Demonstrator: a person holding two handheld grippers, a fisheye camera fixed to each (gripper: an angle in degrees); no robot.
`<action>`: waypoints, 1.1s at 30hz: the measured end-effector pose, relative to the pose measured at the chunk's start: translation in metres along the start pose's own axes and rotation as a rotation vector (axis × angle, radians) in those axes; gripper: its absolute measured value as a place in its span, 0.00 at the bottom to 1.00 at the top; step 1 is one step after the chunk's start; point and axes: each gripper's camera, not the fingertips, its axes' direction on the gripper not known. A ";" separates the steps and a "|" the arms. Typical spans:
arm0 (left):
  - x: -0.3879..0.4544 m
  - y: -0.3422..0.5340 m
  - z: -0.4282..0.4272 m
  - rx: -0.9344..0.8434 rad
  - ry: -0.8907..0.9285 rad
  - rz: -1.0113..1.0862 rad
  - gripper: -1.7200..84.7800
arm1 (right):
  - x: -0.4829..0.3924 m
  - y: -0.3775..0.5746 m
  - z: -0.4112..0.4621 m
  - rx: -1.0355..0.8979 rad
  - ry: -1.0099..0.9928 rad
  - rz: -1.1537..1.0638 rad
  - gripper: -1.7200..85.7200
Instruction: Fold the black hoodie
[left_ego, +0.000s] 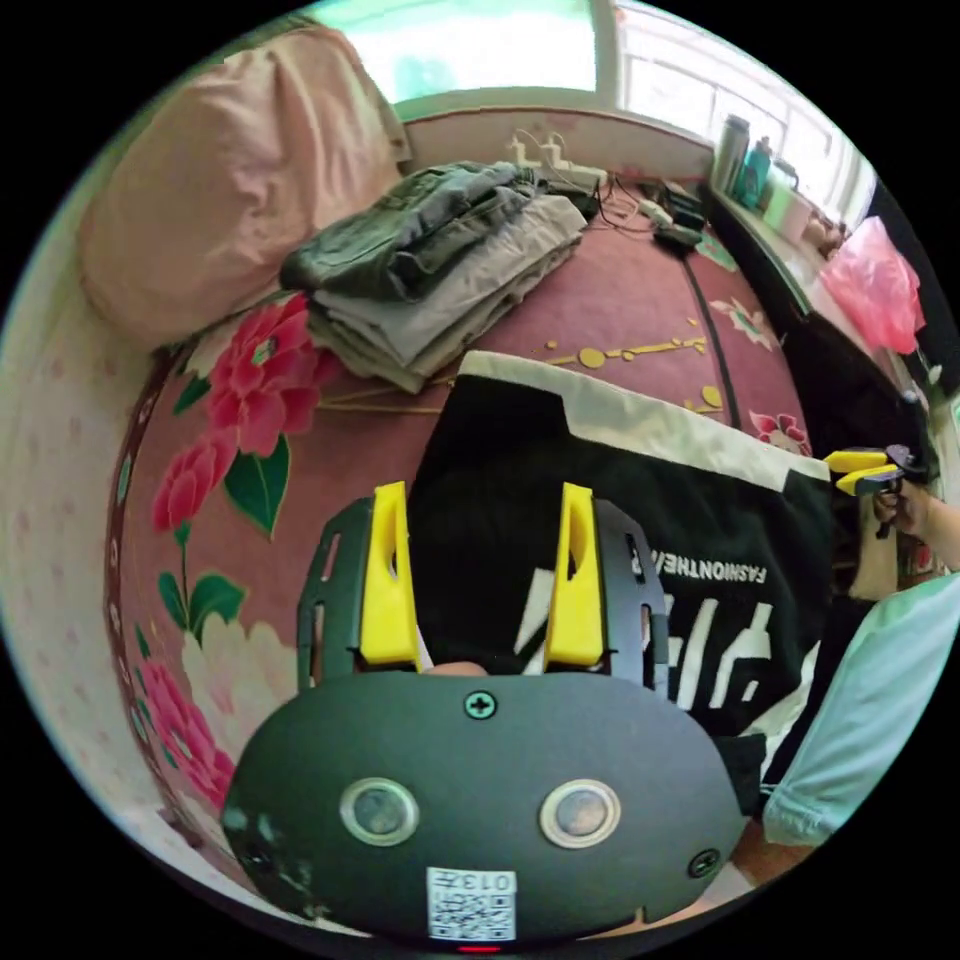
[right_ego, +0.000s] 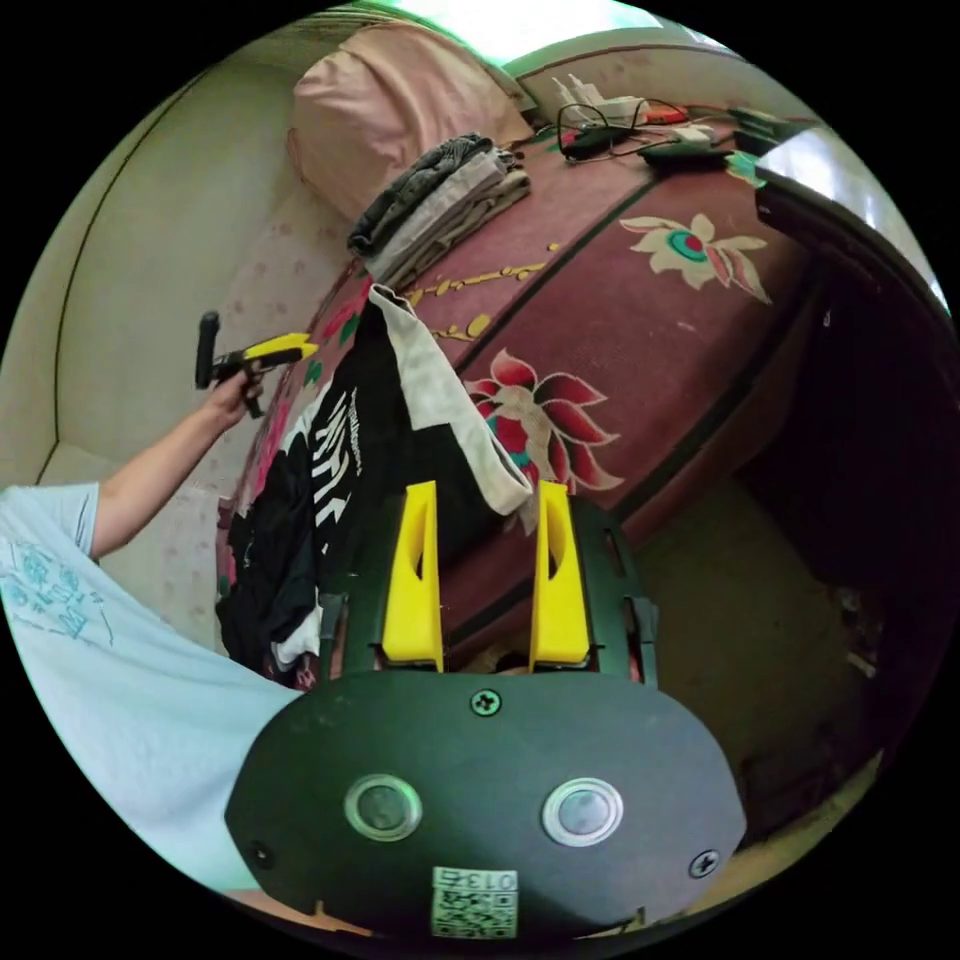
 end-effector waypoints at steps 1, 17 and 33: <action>-0.009 -0.027 0.014 -0.016 0.029 0.028 0.26 | 0.004 0.000 0.003 -0.011 -0.002 -0.005 0.18; -0.074 -0.097 0.091 -0.259 0.326 0.109 0.06 | -0.008 -0.008 0.049 -0.163 0.179 -0.085 0.05; -0.148 0.216 -0.169 0.317 0.214 0.013 0.03 | -0.282 0.048 0.047 -0.286 -0.772 -0.743 0.04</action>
